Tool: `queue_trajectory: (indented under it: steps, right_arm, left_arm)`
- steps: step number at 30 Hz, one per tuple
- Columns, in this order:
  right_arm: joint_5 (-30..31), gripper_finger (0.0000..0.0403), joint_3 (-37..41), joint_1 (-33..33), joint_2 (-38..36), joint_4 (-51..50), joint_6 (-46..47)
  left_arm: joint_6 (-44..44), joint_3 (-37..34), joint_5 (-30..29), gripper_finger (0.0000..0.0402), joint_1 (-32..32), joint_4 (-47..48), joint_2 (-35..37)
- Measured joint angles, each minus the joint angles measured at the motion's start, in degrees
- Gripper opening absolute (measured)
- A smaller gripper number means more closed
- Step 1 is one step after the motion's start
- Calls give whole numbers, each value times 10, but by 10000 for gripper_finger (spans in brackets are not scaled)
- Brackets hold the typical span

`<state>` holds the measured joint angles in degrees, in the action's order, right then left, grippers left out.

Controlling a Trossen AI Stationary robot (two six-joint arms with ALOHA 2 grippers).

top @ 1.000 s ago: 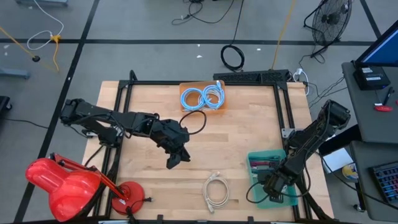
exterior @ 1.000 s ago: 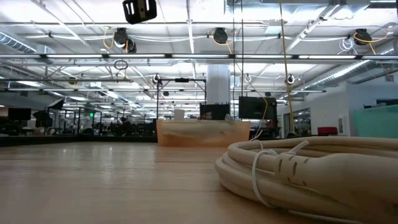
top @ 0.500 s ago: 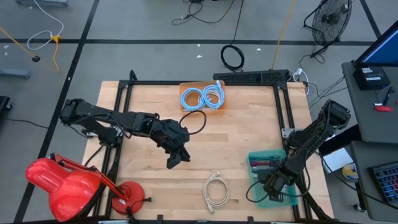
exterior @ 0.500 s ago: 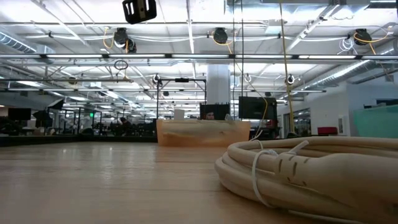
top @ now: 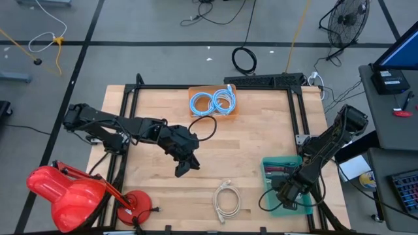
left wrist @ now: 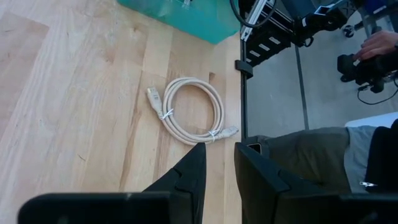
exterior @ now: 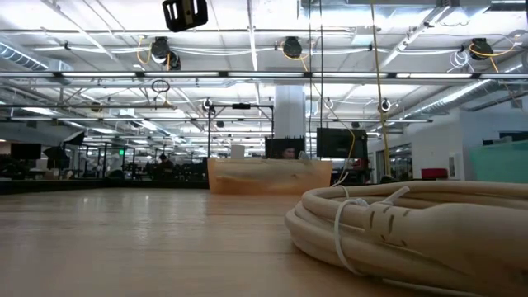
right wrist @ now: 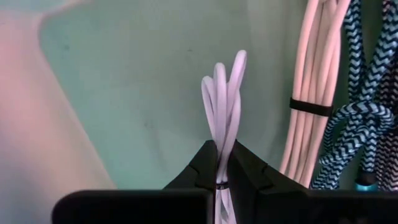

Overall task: Pick & Place USB Port
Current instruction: Put the small white charger cable into the green bin

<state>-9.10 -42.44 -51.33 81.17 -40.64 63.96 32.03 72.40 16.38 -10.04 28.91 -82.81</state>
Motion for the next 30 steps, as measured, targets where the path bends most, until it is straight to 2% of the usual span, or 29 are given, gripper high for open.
queue_trajectory:
  steps: [4, 11, 16, 30]
  right_arm:
    - [-1, 18, 0, 0, 0, 3, 7]
    - [3, 88, 2, 0, 2, 17, 28]
    - [-1, 120, 2, 0, 2, 24, 43]
    - [-16, 134, 1, 0, -2, 67, 83]
  left_arm:
    - [0, 0, 0, 85, 0, 0, 0]
    - [-2, 0, 0, 85, 0, 0, 0]
    - [-3, 0, 0, 85, -1, -6, 0]
    - [-11, 0, -5, 85, 0, -9, 0]
